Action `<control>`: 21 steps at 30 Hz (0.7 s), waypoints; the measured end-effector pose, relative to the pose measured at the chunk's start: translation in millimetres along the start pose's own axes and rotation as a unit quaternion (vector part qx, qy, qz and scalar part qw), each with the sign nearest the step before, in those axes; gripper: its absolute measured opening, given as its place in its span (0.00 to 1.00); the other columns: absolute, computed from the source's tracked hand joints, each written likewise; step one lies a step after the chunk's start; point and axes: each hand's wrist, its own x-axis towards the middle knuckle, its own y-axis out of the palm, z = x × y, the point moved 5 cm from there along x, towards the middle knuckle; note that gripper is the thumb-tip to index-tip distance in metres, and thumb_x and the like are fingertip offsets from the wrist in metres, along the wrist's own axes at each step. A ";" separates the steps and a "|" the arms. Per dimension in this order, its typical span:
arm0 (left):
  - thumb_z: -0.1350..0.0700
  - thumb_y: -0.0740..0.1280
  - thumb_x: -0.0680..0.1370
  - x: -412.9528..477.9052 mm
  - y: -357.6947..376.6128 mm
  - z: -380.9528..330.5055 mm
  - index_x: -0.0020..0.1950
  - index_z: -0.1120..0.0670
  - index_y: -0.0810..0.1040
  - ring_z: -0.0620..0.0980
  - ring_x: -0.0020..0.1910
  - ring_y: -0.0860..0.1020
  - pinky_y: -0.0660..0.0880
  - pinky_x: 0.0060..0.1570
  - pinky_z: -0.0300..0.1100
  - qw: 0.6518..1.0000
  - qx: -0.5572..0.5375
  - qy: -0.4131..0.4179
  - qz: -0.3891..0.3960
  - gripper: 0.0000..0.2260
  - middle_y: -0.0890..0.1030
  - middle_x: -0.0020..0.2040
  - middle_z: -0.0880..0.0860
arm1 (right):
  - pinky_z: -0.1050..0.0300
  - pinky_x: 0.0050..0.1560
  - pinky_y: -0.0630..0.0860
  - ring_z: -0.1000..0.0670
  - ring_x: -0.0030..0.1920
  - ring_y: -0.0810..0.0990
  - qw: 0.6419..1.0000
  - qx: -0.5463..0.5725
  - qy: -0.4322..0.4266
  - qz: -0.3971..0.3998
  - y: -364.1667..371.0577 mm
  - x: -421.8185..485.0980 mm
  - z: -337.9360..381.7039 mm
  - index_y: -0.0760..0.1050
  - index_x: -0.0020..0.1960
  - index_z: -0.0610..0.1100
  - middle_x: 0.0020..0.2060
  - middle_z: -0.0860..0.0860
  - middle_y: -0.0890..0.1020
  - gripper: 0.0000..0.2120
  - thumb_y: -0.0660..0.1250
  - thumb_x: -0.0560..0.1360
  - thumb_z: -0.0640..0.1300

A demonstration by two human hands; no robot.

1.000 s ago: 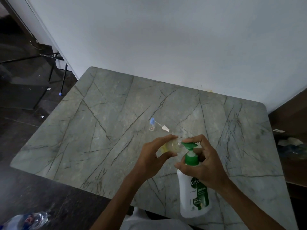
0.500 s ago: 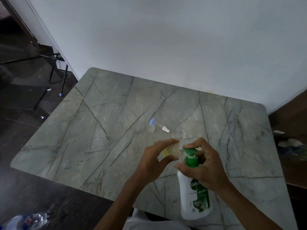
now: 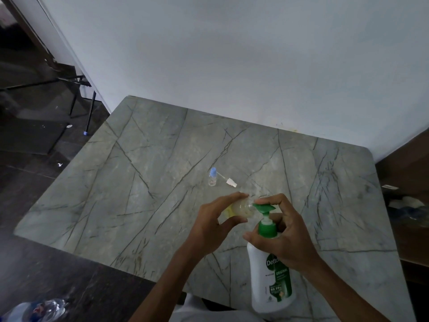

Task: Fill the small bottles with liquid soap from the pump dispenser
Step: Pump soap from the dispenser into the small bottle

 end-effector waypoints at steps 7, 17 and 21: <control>0.50 0.72 0.73 1.5 1.8 -2.5 0.67 0.46 0.74 0.38 0.56 0.78 0.76 0.52 0.35 1.000 0.003 0.003 0.009 0.22 0.80 0.59 0.43 | 0.58 0.33 0.79 0.50 0.32 0.84 1.000 -0.002 -0.001 -0.026 -3.3 3.8 -0.2 0.73 0.48 0.55 0.34 0.48 0.84 0.22 0.80 0.59 0.51; 0.51 0.73 0.73 6.5 -0.3 0.1 0.66 0.50 0.76 0.38 0.56 0.79 0.74 0.55 0.32 1.000 -0.008 -0.002 0.004 0.22 0.81 0.60 0.44 | 0.52 0.35 0.81 0.47 0.31 0.84 1.000 -0.002 -0.004 0.005 -1.6 5.1 0.4 0.71 0.56 0.53 0.34 0.46 0.84 0.26 0.79 0.62 0.49; 0.52 0.74 0.73 5.5 1.2 2.3 0.66 0.50 0.76 0.40 0.56 0.79 0.77 0.54 0.37 1.000 -0.014 -0.005 0.003 0.22 0.80 0.60 0.44 | 0.57 0.33 0.80 0.47 0.31 0.83 1.000 -0.006 -0.005 -0.003 -0.4 4.1 0.1 0.71 0.55 0.54 0.34 0.46 0.84 0.26 0.79 0.62 0.49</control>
